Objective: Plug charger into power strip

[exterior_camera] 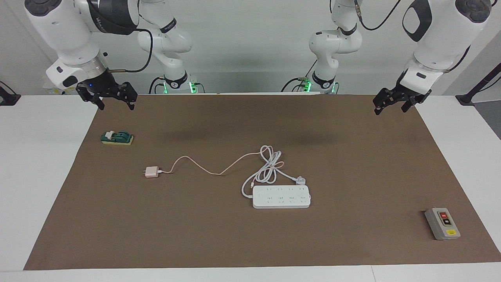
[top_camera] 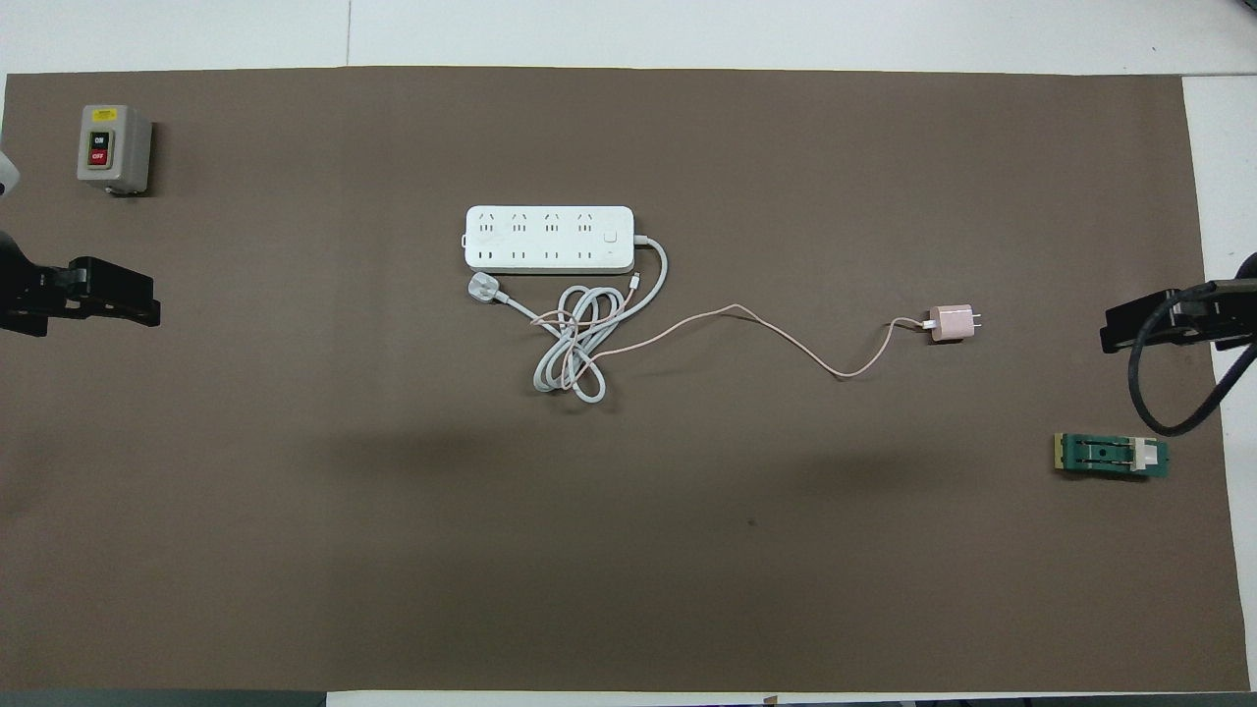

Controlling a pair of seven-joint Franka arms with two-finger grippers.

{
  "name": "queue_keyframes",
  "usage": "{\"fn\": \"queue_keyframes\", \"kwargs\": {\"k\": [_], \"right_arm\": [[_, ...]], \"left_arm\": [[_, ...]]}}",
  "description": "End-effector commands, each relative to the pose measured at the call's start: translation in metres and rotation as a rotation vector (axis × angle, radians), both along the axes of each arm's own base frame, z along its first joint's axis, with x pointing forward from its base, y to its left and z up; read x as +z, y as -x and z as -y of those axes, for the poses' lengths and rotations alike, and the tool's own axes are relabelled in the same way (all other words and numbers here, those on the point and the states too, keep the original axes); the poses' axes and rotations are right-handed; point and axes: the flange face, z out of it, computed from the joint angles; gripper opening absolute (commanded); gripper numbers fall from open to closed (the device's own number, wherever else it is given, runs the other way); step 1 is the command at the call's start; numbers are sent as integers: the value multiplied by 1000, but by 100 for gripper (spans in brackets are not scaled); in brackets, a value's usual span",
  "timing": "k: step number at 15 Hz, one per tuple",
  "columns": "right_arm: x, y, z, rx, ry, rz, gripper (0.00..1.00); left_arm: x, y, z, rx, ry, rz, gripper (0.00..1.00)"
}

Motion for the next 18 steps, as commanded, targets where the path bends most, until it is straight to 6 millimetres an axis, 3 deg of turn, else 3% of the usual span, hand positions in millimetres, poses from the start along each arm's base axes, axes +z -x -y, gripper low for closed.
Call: {"fn": "queue_keyframes", "kwargs": {"k": [1,11,15,18], "right_arm": [[0,1,5,15,-19,-1,100],[3,3,6,8,-16,8,100],[-25,2,16,-194,-35,-34,100],[-69,-9,29,-507,-118,-116,100]], "left_arm": [[4,5,-2,3,3,-6,100],[4,5,-2,3,3,-6,100],[4,5,-2,3,3,-6,100],[4,5,-2,3,3,-6,100]]}}
